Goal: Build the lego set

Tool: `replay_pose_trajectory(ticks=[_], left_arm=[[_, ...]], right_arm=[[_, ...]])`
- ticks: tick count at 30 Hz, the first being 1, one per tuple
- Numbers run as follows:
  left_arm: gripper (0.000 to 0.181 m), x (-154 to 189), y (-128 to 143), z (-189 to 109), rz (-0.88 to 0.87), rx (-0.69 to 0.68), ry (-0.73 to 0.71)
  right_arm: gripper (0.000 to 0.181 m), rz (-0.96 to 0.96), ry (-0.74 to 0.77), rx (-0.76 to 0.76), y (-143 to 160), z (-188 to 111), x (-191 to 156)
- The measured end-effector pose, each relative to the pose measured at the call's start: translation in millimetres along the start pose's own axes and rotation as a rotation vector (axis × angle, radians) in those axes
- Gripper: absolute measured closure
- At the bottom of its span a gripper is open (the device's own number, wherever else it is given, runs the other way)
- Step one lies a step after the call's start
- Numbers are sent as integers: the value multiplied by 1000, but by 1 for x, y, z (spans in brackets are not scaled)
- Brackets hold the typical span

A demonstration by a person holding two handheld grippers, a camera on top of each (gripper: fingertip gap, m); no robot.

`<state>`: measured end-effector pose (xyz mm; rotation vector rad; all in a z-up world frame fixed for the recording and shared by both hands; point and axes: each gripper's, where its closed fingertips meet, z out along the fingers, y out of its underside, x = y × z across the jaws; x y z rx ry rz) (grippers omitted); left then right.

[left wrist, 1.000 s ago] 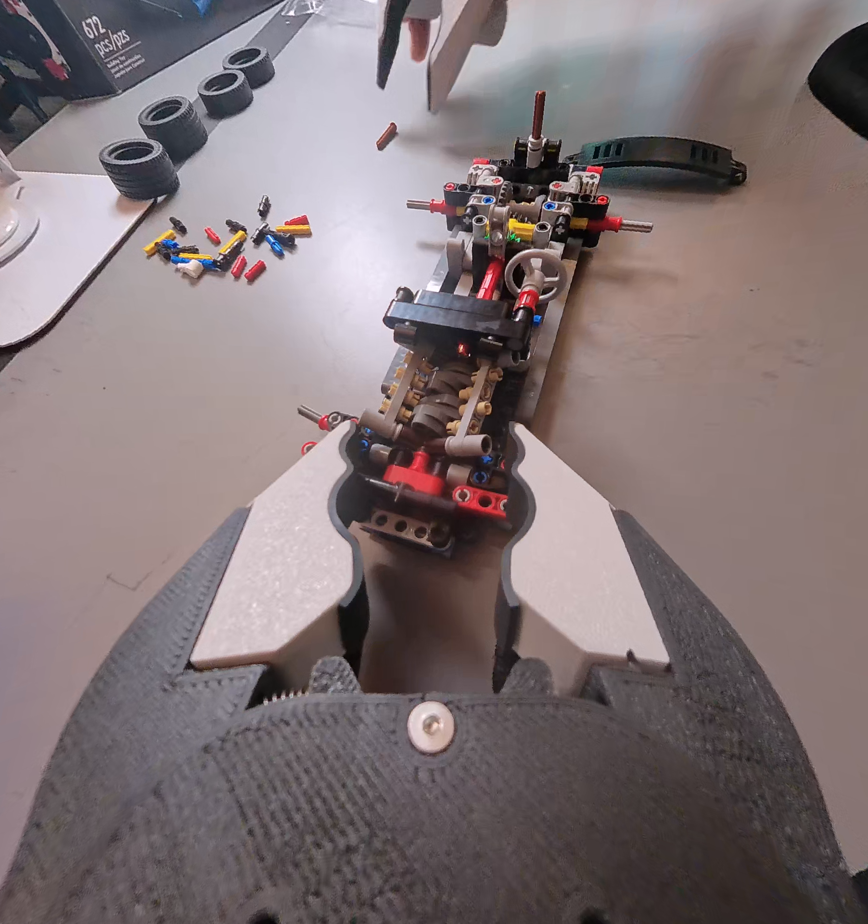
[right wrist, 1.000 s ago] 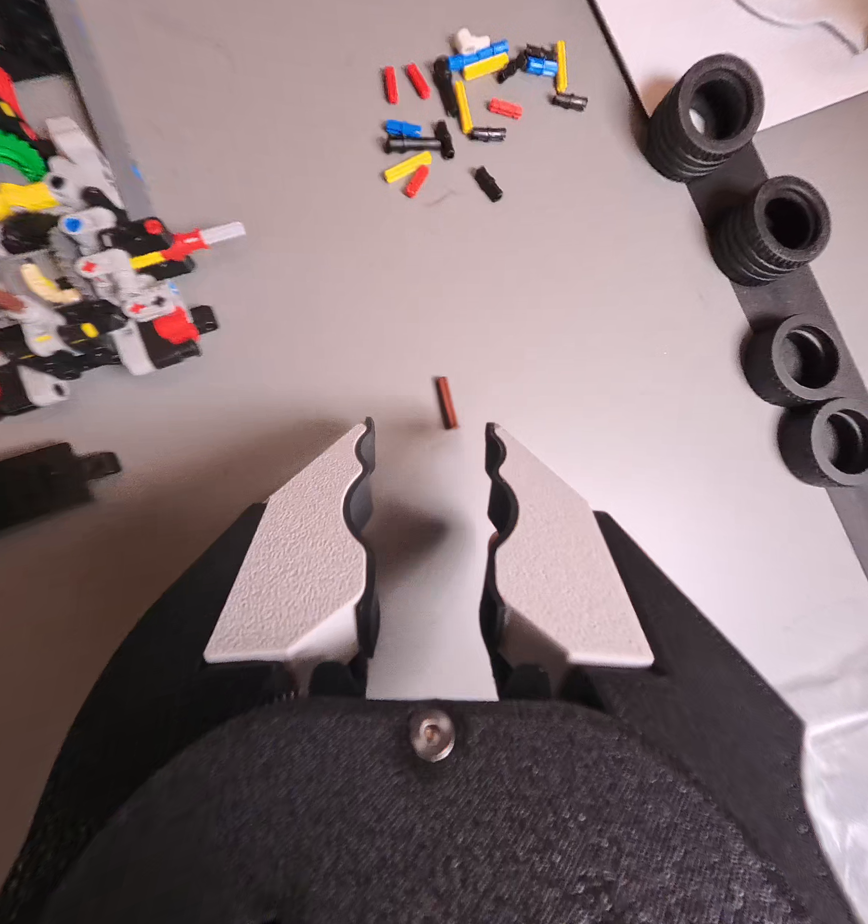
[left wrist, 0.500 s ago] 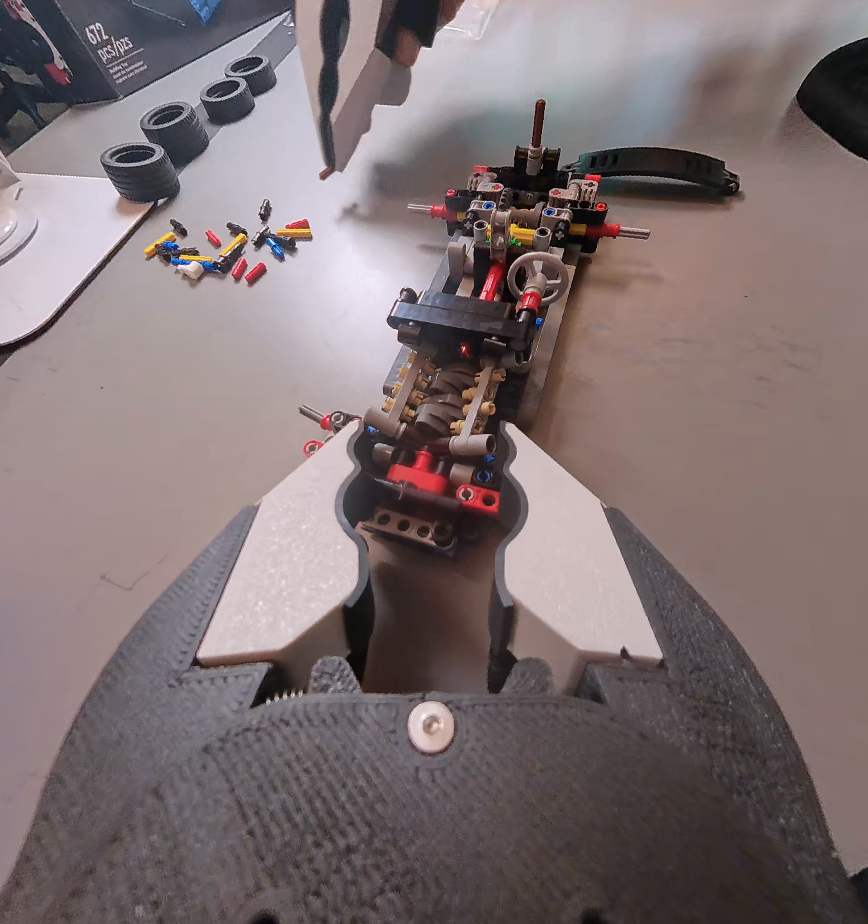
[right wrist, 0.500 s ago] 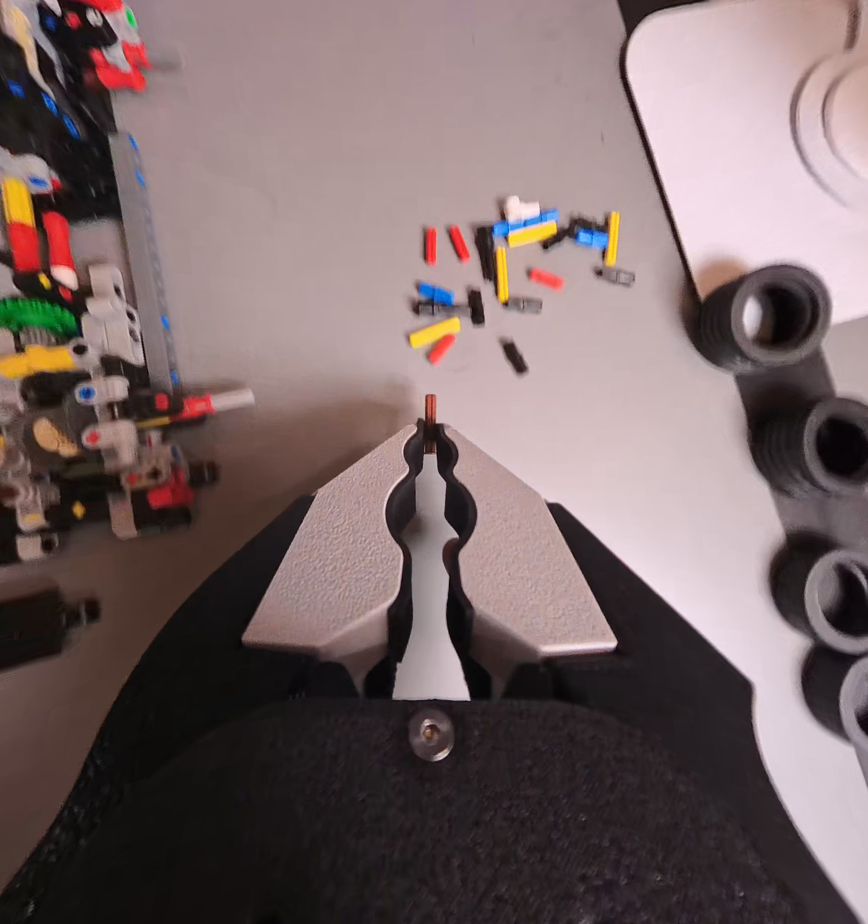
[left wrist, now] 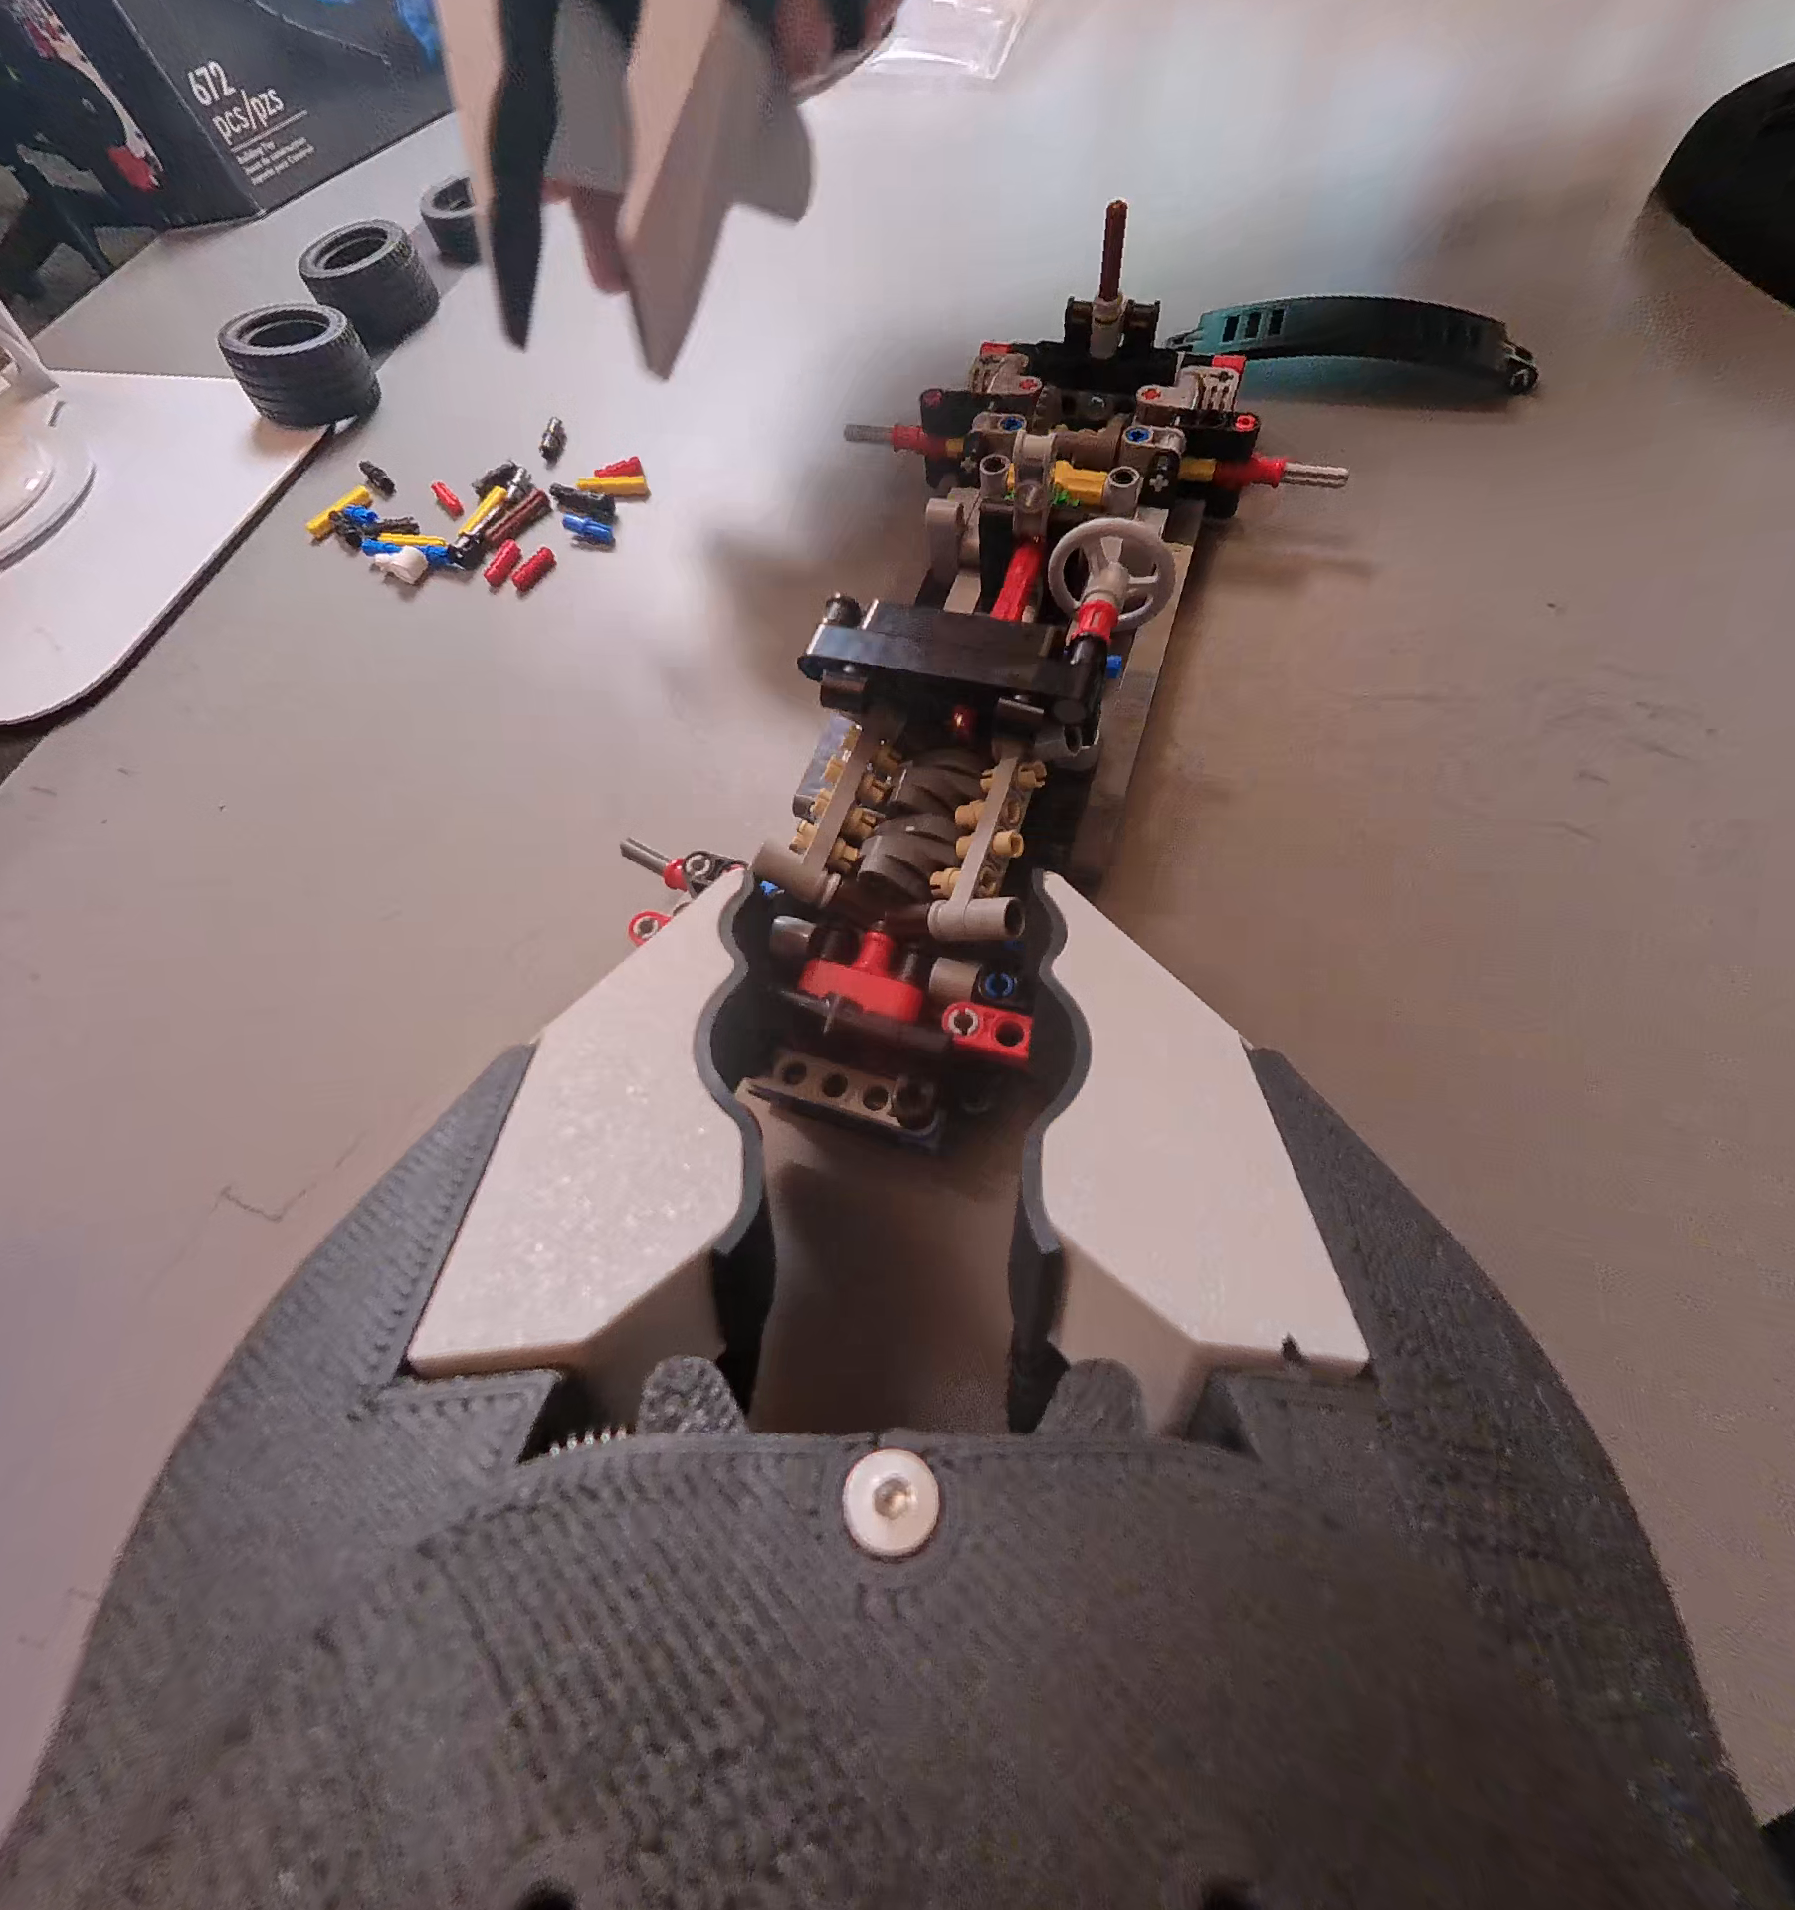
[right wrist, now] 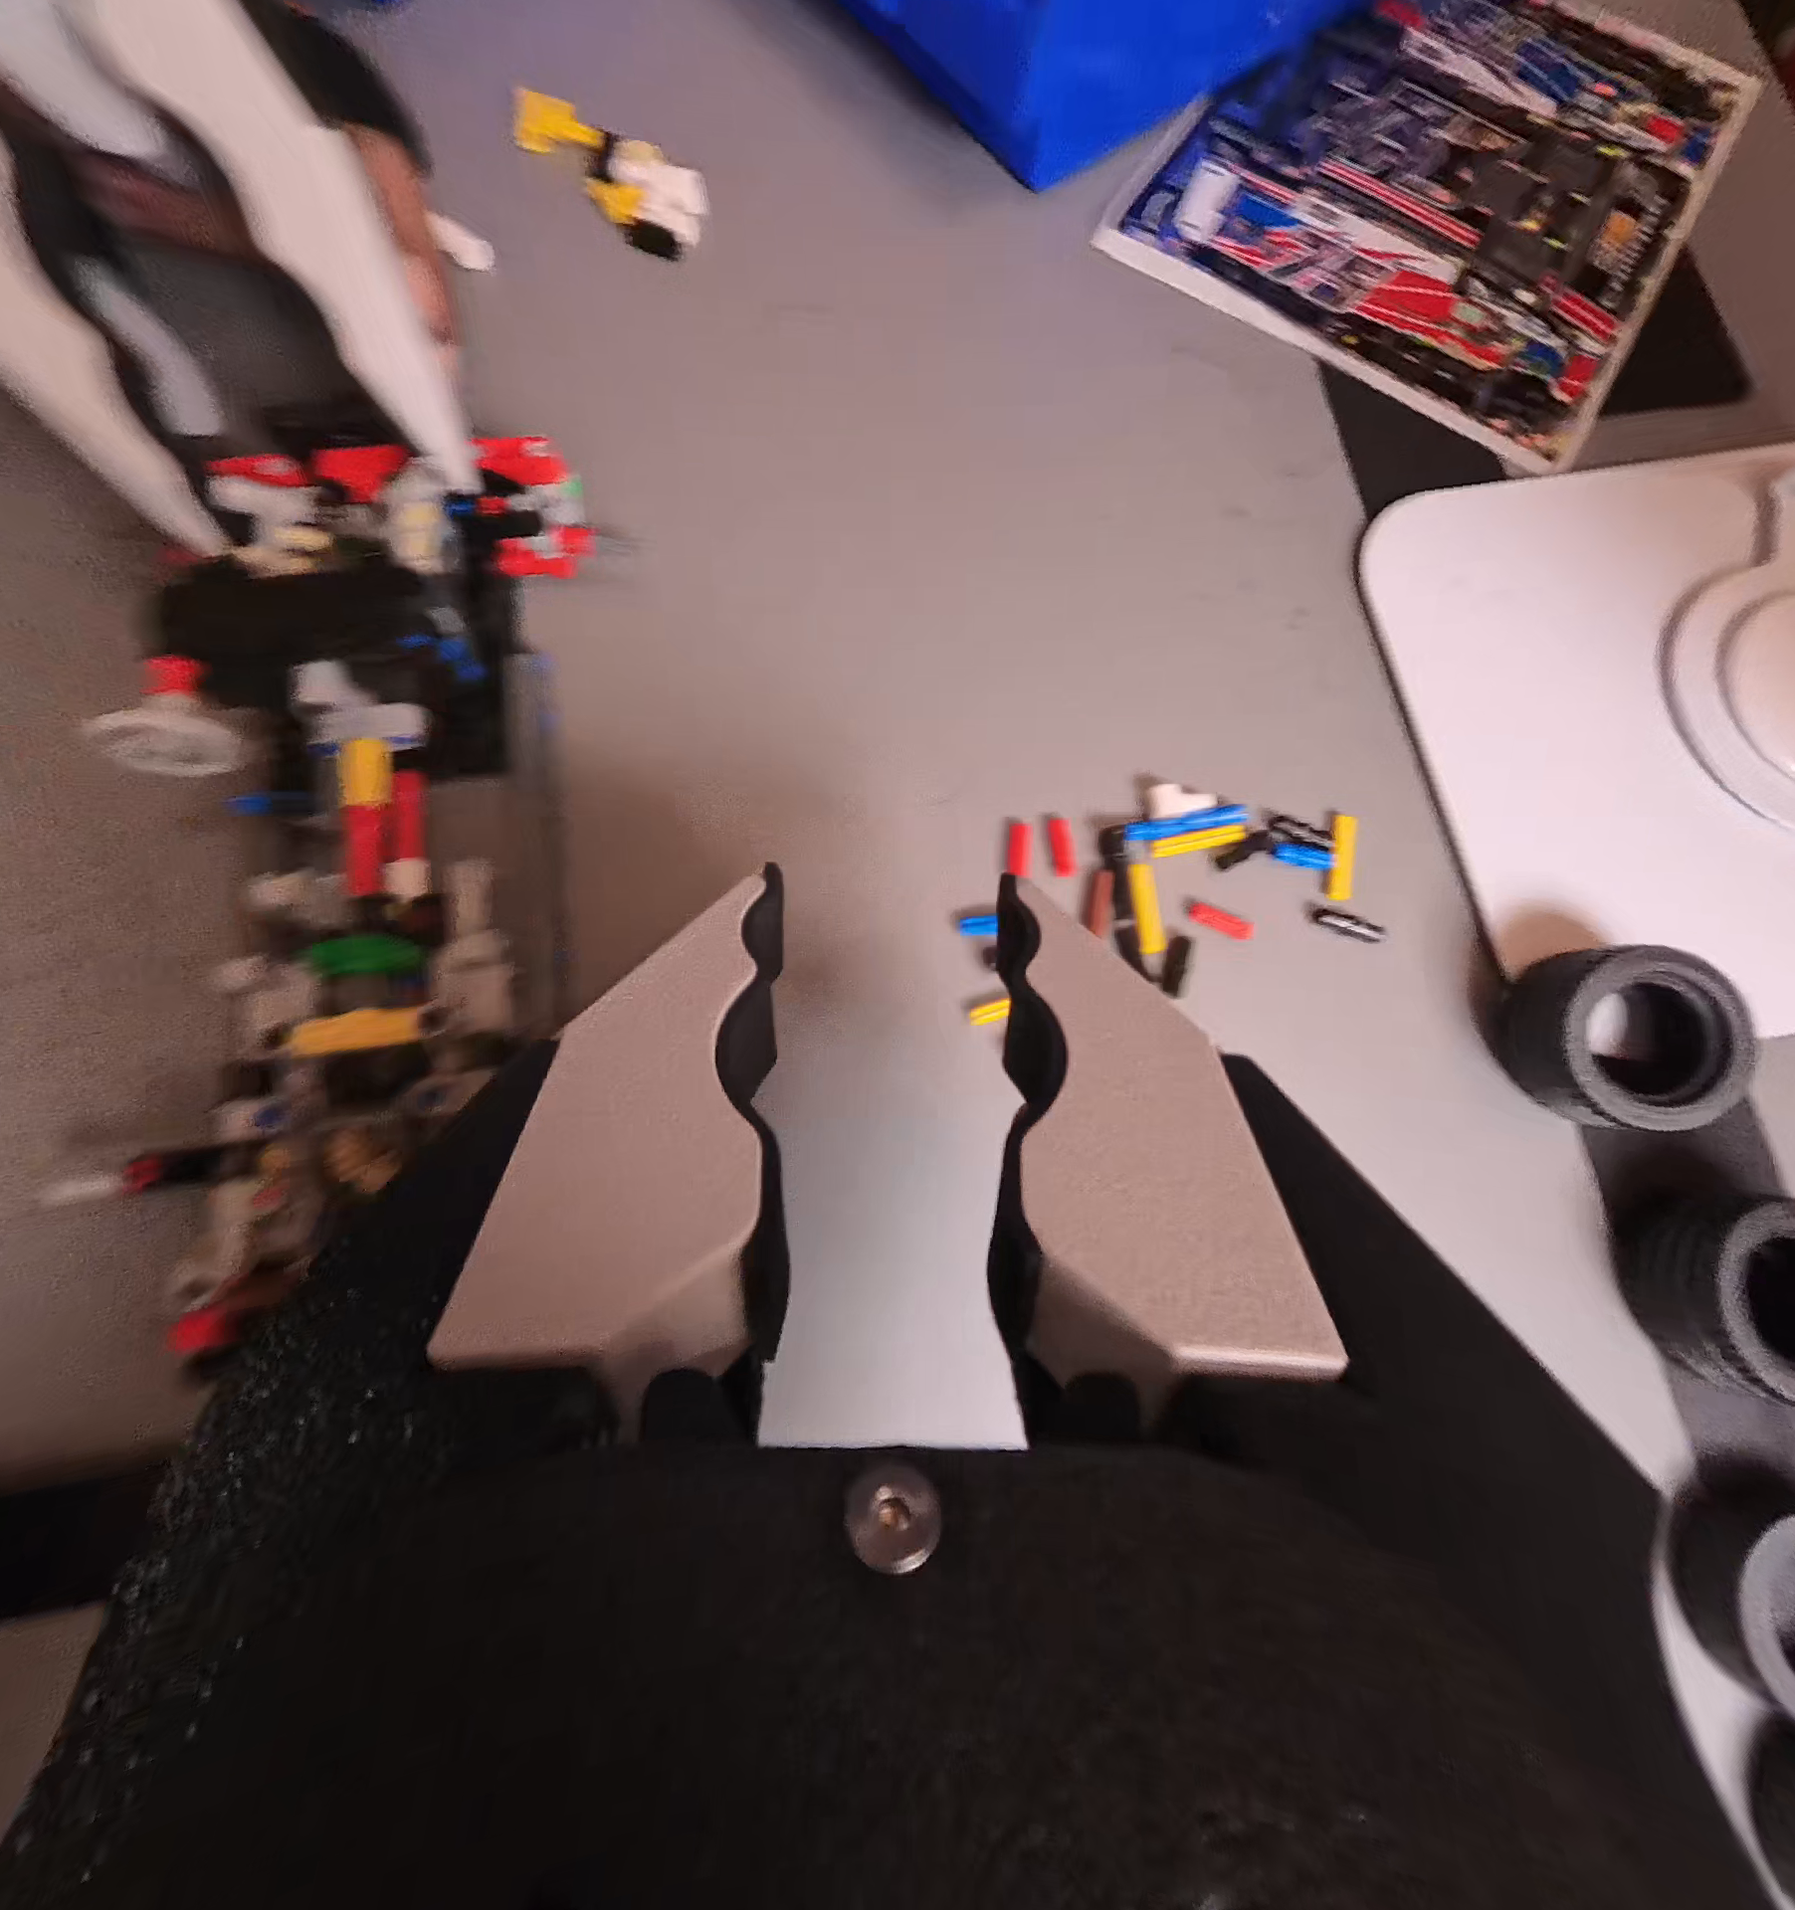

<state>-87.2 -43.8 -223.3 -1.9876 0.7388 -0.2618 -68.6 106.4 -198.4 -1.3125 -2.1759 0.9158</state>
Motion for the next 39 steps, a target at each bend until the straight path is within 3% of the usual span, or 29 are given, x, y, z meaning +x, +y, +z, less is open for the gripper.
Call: replay_pose_trajectory(ticks=[4,7,11,12,16,22,39], left_arm=[[133,0,0,0,0,-1,0],[133,-1,-1,2,-1,-2,-6],[134,-1,-3,6,7,-13,-24],[134,-2,-4,8,12,-22,-29],[134,-17,-7,18,22,-95,-62],[134,-54,-15,43,6,-205,-66],[137,-139,-20,73,-54,-237,-126]], right_arm=[[115,-7,-171,-75,24,-33,-69],[88,-33,-150,-186,51,-39,-100],[88,-57,-69,-261,82,-30,-108],[98,-62,-50,-269,87,-27,-106],[104,-45,-39,-250,87,-29,-92],[104,-16,-37,-293,95,-33,-49],[103,57,17,-287,89,-22,40]])
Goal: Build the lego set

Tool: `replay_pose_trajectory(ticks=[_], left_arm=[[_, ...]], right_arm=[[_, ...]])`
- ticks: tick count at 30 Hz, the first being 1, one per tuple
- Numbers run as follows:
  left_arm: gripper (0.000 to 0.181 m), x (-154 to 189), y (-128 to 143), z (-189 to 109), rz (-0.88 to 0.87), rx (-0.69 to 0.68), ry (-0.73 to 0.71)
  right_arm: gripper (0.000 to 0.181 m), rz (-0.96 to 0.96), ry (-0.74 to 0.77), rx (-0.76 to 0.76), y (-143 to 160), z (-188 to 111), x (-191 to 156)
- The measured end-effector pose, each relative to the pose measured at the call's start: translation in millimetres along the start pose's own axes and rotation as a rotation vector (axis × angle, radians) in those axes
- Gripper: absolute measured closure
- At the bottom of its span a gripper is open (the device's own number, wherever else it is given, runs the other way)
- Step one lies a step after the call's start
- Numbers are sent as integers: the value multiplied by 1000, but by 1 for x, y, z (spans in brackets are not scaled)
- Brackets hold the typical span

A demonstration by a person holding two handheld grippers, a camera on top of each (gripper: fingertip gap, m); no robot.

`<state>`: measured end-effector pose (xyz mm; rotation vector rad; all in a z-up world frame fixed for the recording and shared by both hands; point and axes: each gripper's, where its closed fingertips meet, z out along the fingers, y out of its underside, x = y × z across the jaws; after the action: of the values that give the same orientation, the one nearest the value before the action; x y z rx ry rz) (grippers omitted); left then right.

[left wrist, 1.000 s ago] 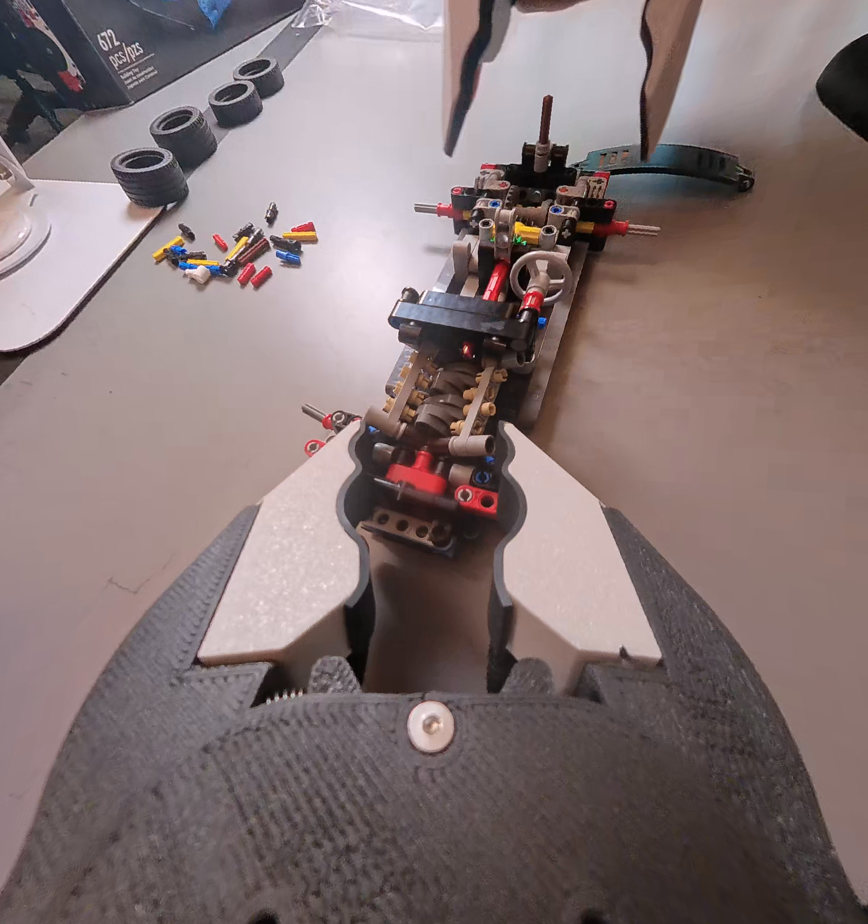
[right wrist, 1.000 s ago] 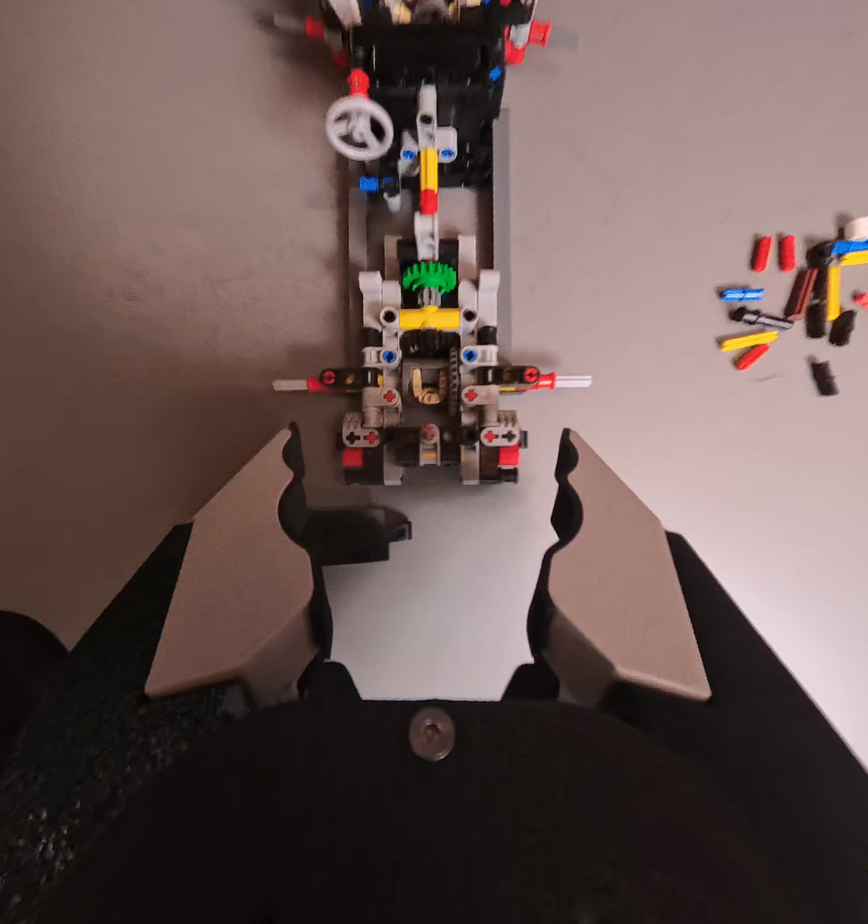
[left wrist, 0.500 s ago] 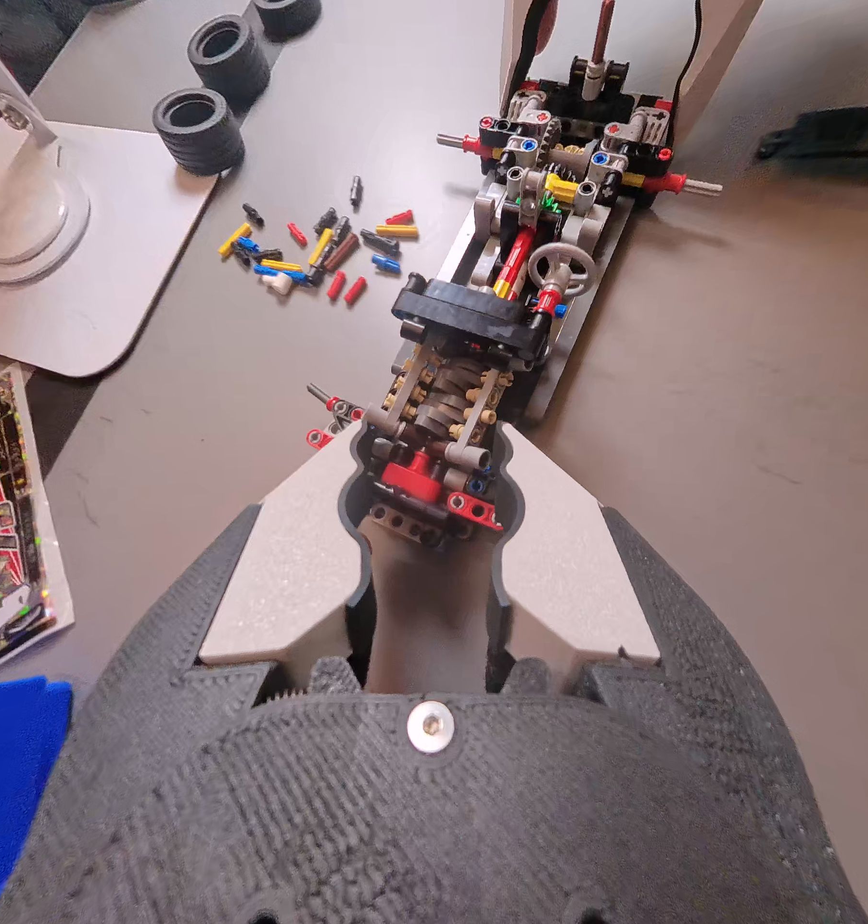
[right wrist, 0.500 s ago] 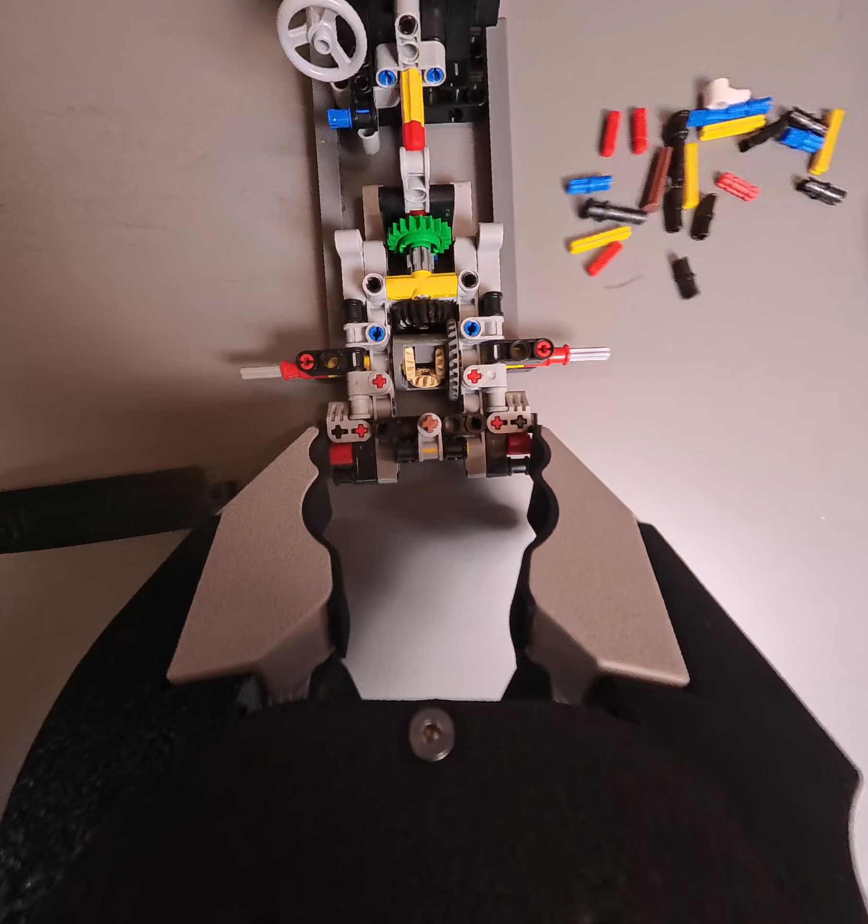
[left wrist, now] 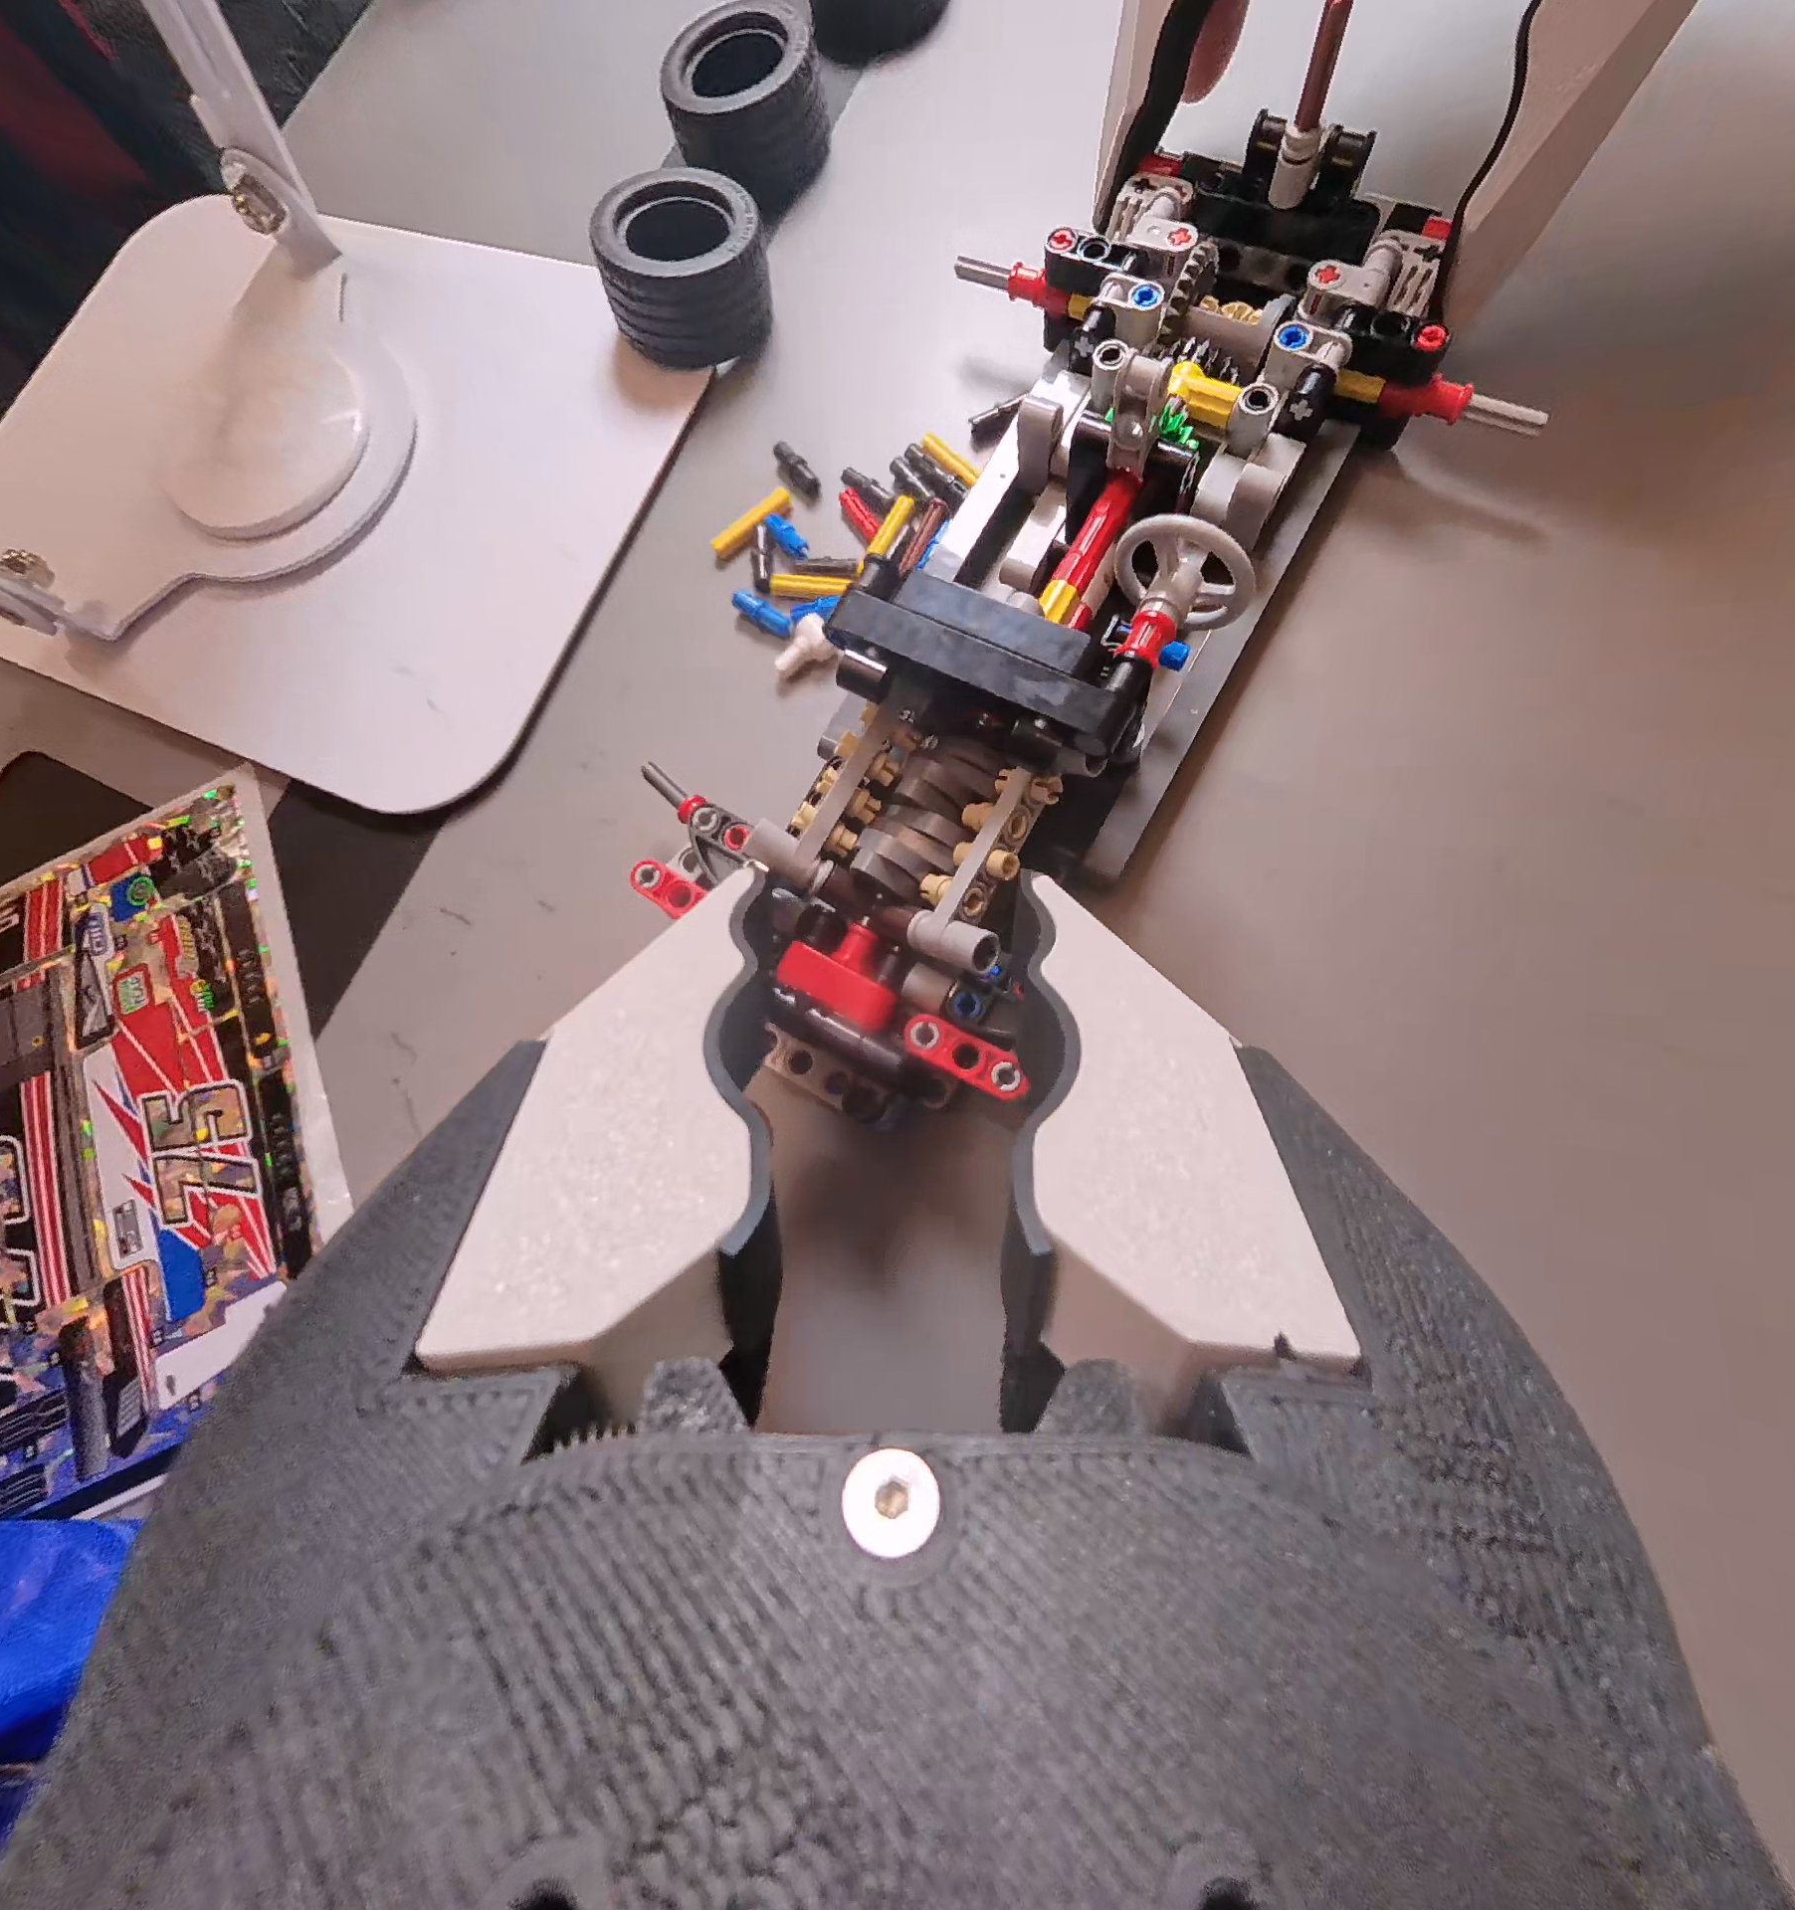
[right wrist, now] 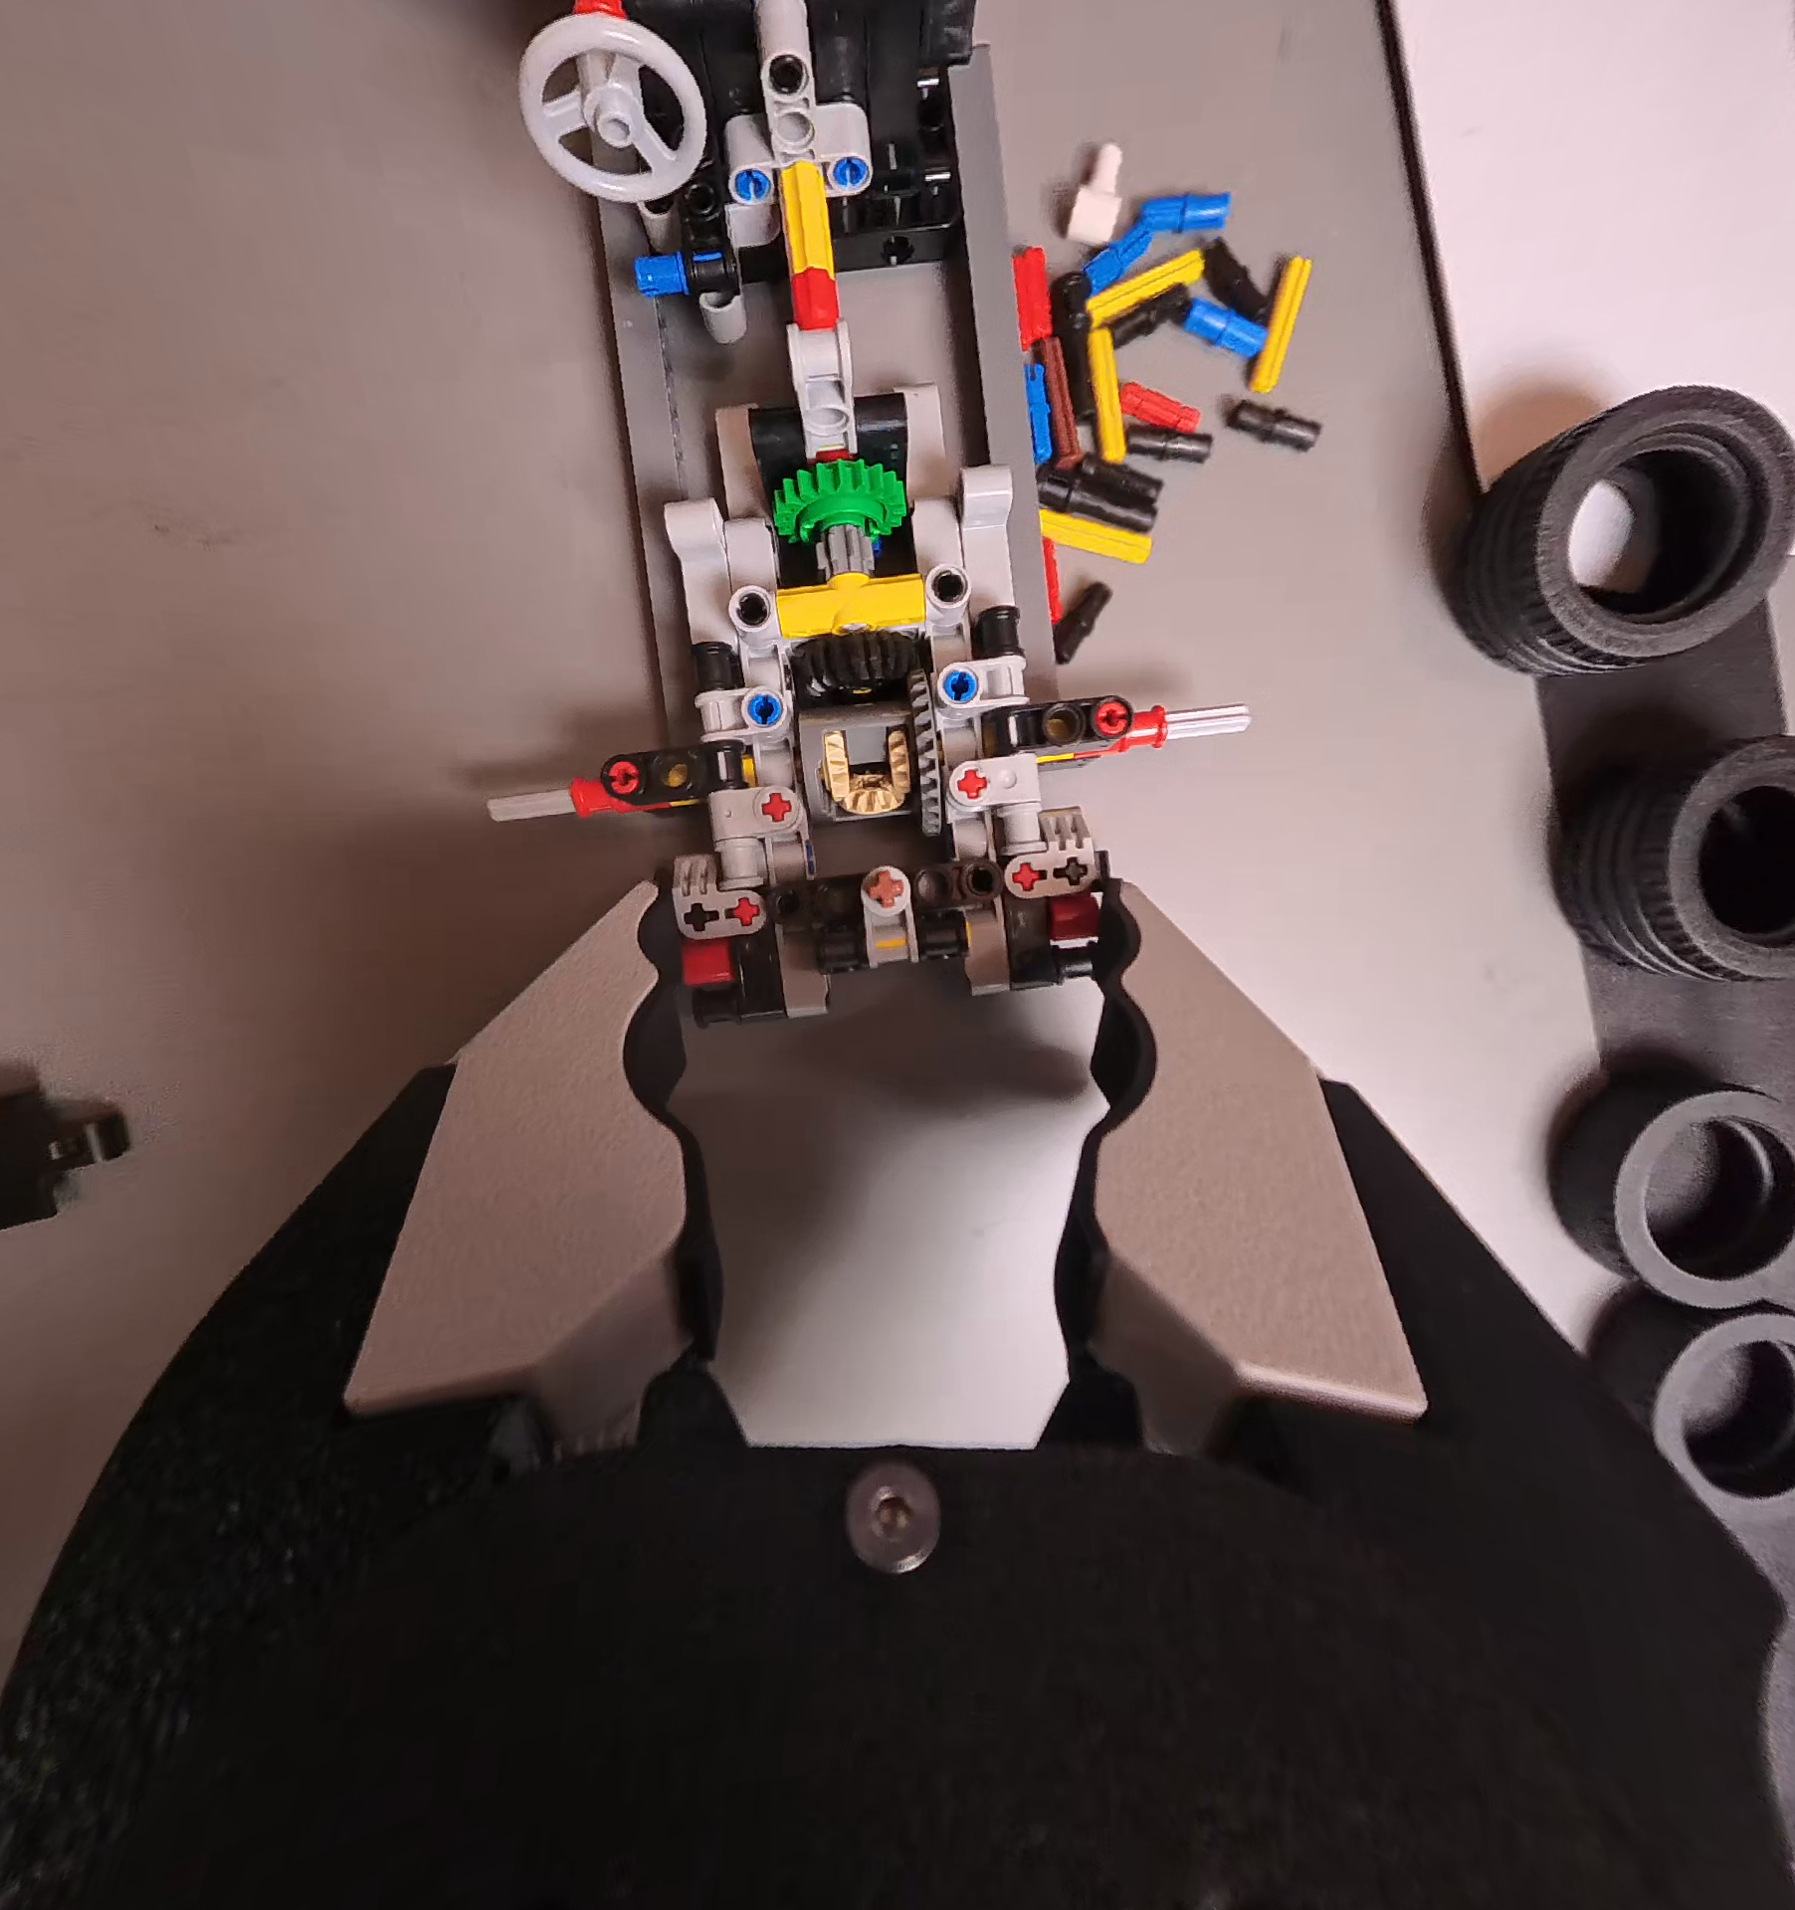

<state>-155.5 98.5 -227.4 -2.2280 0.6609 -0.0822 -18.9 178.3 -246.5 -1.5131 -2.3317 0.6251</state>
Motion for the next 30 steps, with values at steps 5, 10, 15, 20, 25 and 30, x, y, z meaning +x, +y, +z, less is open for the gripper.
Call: replay_pose_trajectory(ticks=[5,10,15,20,25,30], left_arm=[[137,1,1,-2,-7,24,1],[137,18,5,-10,21,17,26],[138,24,6,-12,36,7,7],[128,22,3,-16,-9,32,-2],[127,16,-9,-50,-86,185,-46],[134,17,0,-86,-144,293,-147]], right_arm=[[103,6,4,20,-2,1,-2],[103,-15,-5,11,1,-1,-20],[103,-13,-2,19,2,-2,-25],[99,-6,42,44,3,-9,-26],[99,55,172,259,0,-55,-39],[118,213,291,427,23,-101,-84]])
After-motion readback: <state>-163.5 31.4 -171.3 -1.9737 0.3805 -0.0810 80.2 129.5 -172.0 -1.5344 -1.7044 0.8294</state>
